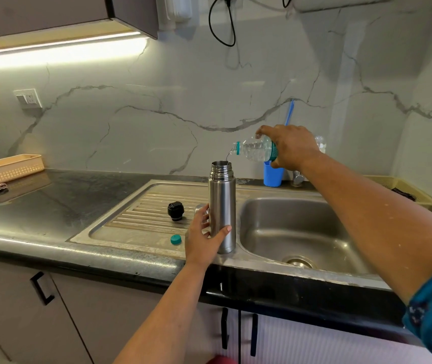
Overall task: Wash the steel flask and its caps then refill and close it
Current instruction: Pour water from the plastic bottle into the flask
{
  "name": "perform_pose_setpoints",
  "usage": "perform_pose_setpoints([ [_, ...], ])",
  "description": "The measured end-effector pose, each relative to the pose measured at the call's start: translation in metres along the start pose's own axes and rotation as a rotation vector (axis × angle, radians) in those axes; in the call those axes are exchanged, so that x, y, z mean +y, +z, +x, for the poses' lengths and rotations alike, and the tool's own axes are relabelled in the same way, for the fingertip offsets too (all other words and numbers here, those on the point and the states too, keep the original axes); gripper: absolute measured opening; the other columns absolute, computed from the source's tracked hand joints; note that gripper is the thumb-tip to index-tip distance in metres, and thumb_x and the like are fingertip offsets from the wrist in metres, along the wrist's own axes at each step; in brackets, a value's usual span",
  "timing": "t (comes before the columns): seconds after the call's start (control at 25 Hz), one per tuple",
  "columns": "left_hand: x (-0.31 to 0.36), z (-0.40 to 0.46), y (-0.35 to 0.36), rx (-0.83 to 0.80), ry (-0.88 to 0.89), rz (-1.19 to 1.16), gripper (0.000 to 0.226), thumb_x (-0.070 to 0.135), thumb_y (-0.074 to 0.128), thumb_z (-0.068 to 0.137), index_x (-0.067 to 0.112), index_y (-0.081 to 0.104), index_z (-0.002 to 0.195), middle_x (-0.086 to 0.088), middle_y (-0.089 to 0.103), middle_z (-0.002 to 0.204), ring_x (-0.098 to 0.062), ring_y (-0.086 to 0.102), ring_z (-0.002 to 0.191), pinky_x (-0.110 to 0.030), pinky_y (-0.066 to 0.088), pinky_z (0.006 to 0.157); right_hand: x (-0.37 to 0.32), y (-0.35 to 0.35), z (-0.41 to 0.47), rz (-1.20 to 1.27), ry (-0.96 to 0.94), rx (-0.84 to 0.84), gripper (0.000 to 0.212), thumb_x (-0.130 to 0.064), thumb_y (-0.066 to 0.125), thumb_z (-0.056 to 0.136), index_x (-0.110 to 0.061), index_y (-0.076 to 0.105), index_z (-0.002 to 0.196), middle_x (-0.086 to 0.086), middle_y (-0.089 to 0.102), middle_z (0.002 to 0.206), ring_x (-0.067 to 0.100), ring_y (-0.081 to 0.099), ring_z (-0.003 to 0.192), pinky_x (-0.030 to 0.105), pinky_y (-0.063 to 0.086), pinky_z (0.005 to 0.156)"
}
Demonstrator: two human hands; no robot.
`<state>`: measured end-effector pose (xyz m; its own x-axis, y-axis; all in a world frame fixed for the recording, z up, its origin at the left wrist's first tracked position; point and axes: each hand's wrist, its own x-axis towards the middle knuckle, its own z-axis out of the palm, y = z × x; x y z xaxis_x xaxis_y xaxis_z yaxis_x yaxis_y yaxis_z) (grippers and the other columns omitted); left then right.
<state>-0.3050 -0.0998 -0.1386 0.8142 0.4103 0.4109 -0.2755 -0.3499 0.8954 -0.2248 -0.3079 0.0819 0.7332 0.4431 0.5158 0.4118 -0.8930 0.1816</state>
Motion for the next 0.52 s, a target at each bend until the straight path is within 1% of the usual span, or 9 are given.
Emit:
perform_pose_setpoints([
  [0.16, -0.0003, 0.0003, 0.0002, 0.004, 0.002, 0.008, 0.080, 0.032, 0.088, 0.072, 0.039, 0.046, 0.139, 0.011, 0.060, 0.121, -0.006, 0.061, 0.109, -0.036, 0.056, 0.093, -0.0014, -0.0004, 0.0011, -0.009, -0.008, 0.000, 0.076, -0.031, 0.082, 0.070, -0.034, 0.040, 0.133, 0.004, 0.062, 0.111, 0.023, 0.059, 0.098, 0.040, 0.050, 0.086],
  [0.32, 0.0009, 0.0000, 0.0004, 0.001, 0.002, 0.007, 0.079, 0.032, 0.088, 0.072, 0.039, 0.046, 0.139, 0.011, 0.061, 0.121, -0.003, 0.060, 0.107, -0.032, 0.056, 0.092, -0.0032, 0.0019, 0.0021, -0.027, -0.017, -0.003, 0.076, -0.031, 0.082, 0.071, -0.034, 0.040, 0.134, 0.004, 0.061, 0.111, 0.023, 0.059, 0.097, 0.038, 0.049, 0.084],
  [0.52, 0.0007, 0.0002, 0.0004, 0.001, -0.004, 0.005, 0.081, 0.031, 0.088, 0.072, 0.036, 0.046, 0.141, 0.011, 0.060, 0.121, -0.004, 0.060, 0.108, -0.035, 0.056, 0.093, -0.0046, 0.0027, 0.0036, -0.052, -0.028, 0.003, 0.077, -0.033, 0.081, 0.072, -0.033, 0.039, 0.136, 0.004, 0.061, 0.112, 0.023, 0.059, 0.099, 0.039, 0.048, 0.086],
])
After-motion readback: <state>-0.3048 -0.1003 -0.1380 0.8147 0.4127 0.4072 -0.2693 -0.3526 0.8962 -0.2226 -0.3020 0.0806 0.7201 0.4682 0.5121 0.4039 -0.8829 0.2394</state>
